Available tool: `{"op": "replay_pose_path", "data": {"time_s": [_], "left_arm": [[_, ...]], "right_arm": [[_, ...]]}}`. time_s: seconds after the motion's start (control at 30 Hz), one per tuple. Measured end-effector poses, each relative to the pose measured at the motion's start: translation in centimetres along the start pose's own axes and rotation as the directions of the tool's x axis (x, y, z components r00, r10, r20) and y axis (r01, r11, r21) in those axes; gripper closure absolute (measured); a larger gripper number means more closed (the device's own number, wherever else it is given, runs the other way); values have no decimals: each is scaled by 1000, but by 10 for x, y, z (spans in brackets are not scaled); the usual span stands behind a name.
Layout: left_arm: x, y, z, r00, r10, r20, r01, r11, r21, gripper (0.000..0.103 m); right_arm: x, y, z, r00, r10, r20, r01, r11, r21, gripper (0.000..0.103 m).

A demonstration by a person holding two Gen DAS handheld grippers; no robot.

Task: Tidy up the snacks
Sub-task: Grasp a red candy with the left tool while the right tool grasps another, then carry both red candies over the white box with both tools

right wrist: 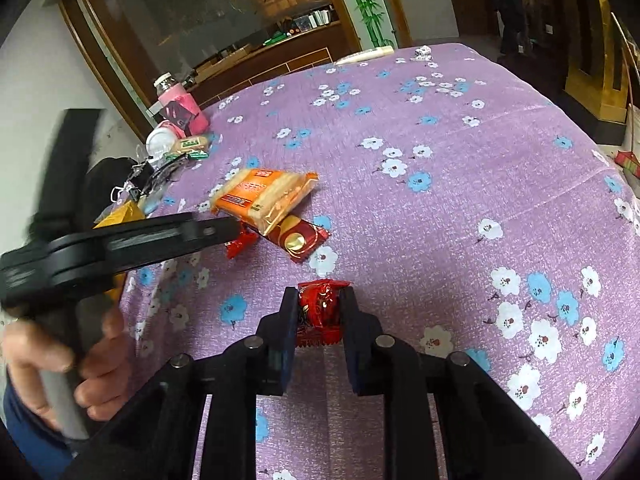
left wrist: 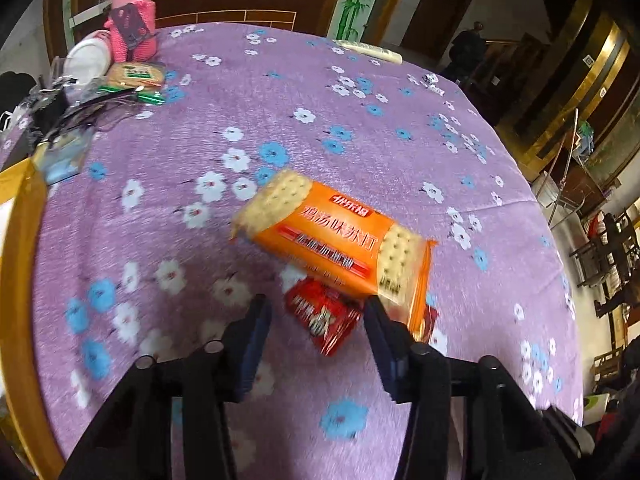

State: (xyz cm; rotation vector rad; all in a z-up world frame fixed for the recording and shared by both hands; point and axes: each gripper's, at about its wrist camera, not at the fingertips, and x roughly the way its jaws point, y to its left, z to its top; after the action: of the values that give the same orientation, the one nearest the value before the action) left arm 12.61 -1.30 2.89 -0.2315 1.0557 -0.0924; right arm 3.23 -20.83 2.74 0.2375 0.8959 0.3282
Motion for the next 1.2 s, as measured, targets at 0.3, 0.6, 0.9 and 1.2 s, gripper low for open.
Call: {"op": "replay_pose_path", "data": {"time_s": [0.3, 0.6, 0.9, 1.2], "left_arm": [[0, -4, -18, 998, 47, 51, -51, 996, 80, 75], [-23, 10, -54, 998, 6, 58, -10, 996, 84, 78], [-57, 19, -84, 993, -57, 104, 46, 993, 106, 78], [-87, 41, -91, 983, -83, 165, 69, 994, 87, 78]], "right_arm": [[-2, 1, 2, 1000, 19, 7, -19, 1000, -2, 84], [-3, 3, 2, 1000, 20, 16, -20, 1000, -11, 84], [-5, 9, 2, 999, 17, 43, -15, 999, -46, 84], [-7, 23, -3, 998, 9, 70, -1, 994, -110, 84]]}}
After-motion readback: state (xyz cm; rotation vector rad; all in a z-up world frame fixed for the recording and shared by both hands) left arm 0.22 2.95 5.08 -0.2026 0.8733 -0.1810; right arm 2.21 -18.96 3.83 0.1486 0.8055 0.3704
